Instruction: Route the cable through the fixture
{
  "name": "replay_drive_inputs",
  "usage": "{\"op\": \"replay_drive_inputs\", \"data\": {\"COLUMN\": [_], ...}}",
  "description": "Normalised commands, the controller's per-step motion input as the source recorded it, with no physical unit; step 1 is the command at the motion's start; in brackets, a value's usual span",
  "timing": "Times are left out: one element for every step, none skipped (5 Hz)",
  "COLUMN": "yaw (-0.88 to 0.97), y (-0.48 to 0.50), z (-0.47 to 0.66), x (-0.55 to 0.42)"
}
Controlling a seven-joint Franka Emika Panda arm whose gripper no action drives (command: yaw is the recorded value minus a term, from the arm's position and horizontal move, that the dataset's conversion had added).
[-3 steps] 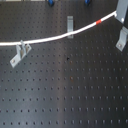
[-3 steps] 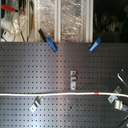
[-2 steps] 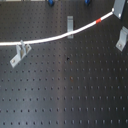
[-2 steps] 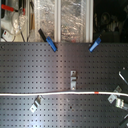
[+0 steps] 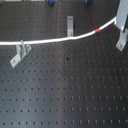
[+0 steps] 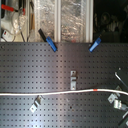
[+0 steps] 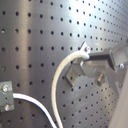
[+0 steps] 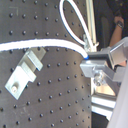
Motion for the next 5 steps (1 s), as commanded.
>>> {"op": "replay_drive_inputs", "data": {"yaw": [0.15,0.33,0.28,0.6,0.48], "y": [-0.13,0.0,0.184,0.188,0.046], "z": [0.28,0.13,0.04,0.0,0.12], "x": [0.112,0.0,0.027,0.007,0.095]}}
